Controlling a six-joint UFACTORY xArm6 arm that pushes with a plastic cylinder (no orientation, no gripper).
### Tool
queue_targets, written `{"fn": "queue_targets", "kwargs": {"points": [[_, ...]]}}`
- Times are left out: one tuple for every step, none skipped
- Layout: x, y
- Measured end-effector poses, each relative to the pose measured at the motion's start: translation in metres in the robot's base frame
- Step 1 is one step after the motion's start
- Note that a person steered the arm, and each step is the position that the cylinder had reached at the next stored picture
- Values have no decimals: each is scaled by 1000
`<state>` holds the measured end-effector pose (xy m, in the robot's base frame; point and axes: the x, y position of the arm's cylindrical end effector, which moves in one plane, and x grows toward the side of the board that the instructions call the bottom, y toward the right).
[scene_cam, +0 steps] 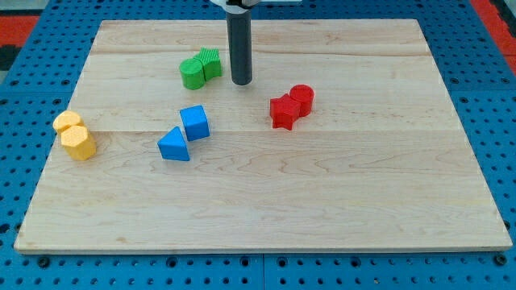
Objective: Separate green blocks away from each other
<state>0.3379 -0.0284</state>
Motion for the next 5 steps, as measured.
{"fn": "queue_targets", "kwargs": {"points": [[6,-24],[14,-50],[-36,-32],[-48,-39],[-20,-71]]}}
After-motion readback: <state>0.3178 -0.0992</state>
